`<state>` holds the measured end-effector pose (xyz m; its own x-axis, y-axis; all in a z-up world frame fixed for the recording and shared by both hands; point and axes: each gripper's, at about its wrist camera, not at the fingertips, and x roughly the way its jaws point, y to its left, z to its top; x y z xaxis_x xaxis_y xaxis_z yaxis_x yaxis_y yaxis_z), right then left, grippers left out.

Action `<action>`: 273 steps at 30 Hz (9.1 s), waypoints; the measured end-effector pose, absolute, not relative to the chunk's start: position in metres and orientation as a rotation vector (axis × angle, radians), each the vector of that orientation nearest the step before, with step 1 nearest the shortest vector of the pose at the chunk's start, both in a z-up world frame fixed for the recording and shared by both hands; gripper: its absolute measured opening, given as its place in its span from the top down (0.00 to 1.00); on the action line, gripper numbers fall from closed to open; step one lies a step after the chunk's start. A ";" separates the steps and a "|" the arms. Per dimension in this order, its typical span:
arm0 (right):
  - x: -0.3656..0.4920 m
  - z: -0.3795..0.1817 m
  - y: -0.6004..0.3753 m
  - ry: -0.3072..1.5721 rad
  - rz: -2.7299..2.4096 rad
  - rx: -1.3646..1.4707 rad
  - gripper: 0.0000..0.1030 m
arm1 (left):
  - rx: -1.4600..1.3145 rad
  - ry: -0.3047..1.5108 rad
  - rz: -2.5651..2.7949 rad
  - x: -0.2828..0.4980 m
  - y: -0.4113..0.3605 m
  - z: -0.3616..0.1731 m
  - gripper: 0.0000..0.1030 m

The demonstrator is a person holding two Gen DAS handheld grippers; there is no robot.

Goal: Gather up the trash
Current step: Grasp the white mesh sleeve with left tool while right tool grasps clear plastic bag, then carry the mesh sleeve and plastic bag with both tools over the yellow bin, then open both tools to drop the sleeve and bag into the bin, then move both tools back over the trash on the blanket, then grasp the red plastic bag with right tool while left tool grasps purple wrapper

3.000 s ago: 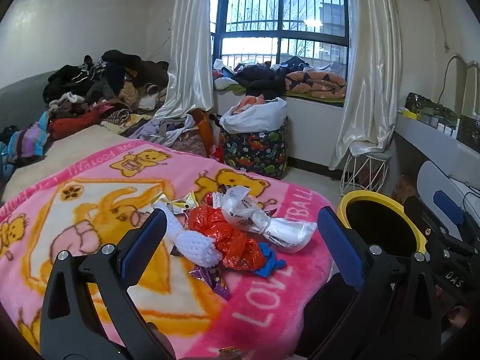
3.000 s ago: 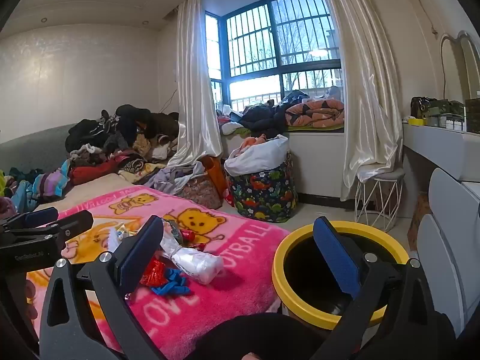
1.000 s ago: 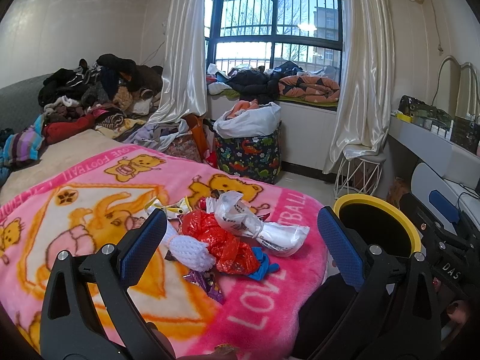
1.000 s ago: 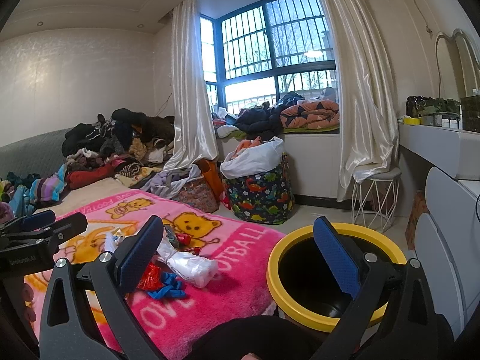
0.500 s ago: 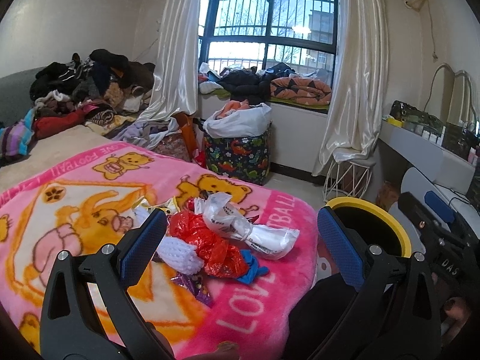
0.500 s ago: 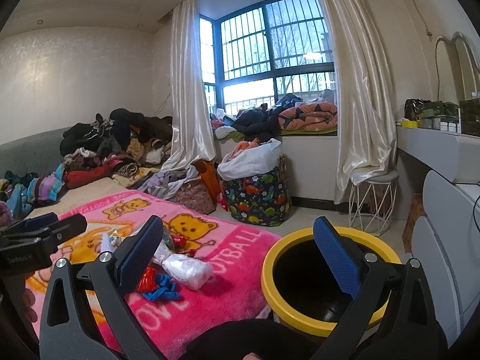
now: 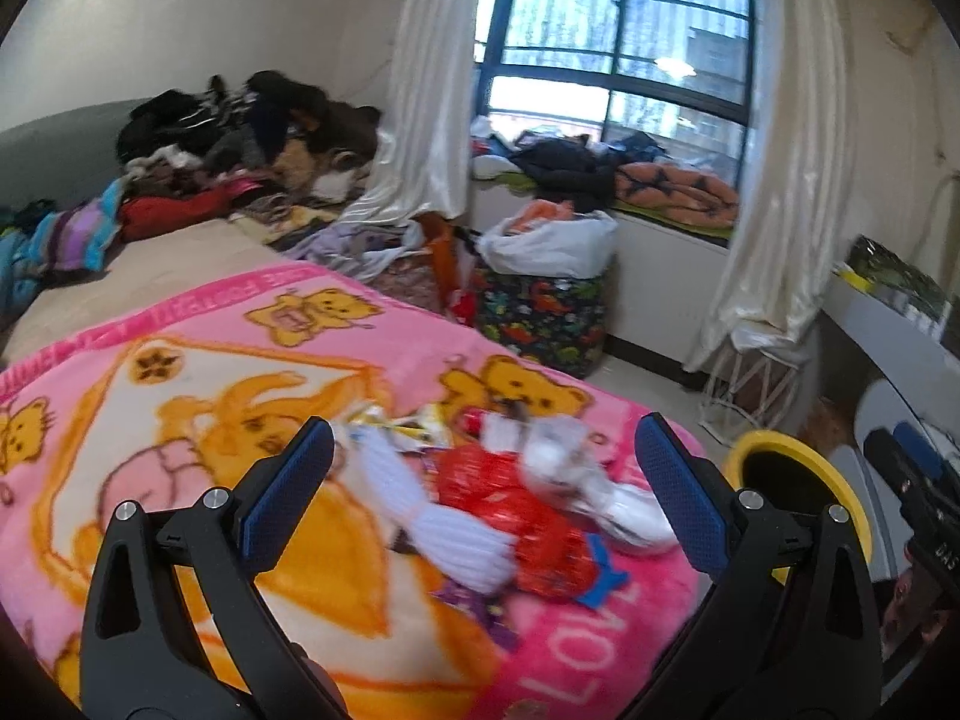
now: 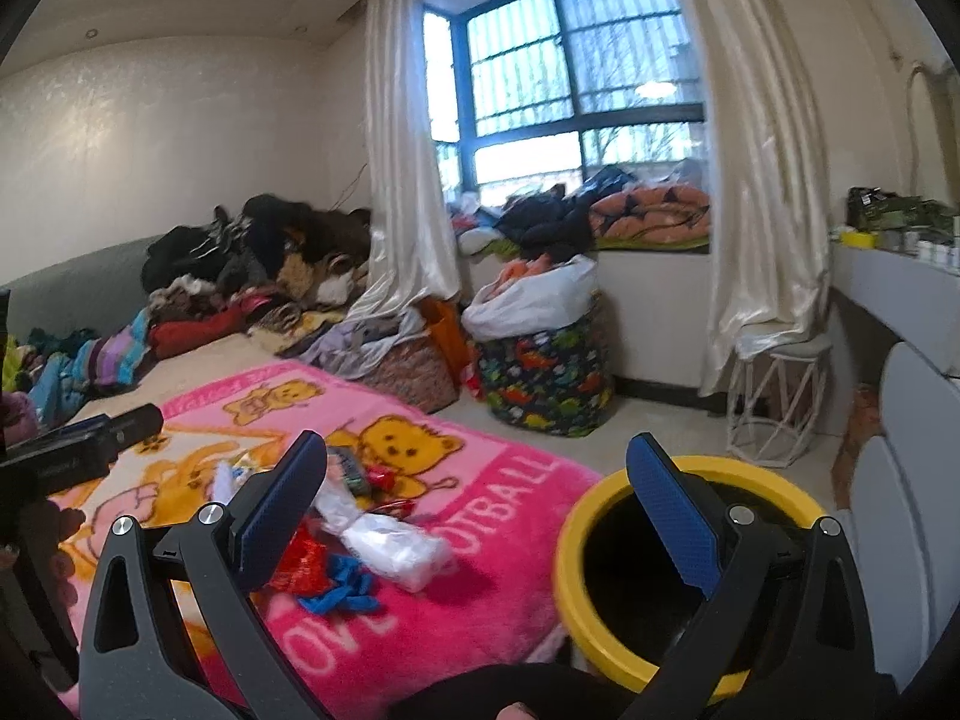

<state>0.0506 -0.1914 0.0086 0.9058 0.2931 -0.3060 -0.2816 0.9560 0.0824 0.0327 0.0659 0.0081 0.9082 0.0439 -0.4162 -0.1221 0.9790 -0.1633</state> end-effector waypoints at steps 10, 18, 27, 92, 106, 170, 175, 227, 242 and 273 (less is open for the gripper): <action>0.102 -0.014 -0.133 0.484 0.486 -0.125 0.06 | -0.264 0.505 0.168 0.050 0.129 -0.011 0.10; 0.141 -0.056 -0.116 0.669 0.529 -0.229 0.06 | -0.355 0.654 0.095 0.084 0.133 -0.043 0.10; 0.170 -0.085 -0.084 0.837 0.529 -0.361 0.16 | -0.476 0.824 0.073 0.118 0.131 -0.082 0.32; 0.103 -0.019 -0.274 0.674 0.283 0.190 0.60 | -0.337 0.655 -0.346 0.122 -0.025 -0.006 0.87; 0.090 -0.022 -0.331 0.649 0.159 0.289 0.60 | -0.284 0.665 -0.446 0.140 -0.095 -0.002 0.87; 0.083 -0.026 -0.334 0.572 -0.028 0.310 0.12 | -0.131 0.594 -0.413 0.128 -0.106 -0.019 0.11; 0.081 -0.021 -0.316 0.564 0.000 0.278 0.11 | -0.131 0.575 -0.387 0.123 -0.088 -0.015 0.10; 0.107 -0.027 -0.102 0.704 0.540 0.034 0.17 | -0.230 0.603 0.005 0.069 0.120 -0.036 0.11; 0.149 -0.059 -0.030 0.885 0.707 -0.053 0.41 | -0.242 0.778 -0.130 0.043 0.112 -0.096 0.42; 0.134 -0.023 -0.076 0.761 0.729 0.104 0.87 | -0.172 0.720 -0.228 0.041 0.072 -0.060 0.88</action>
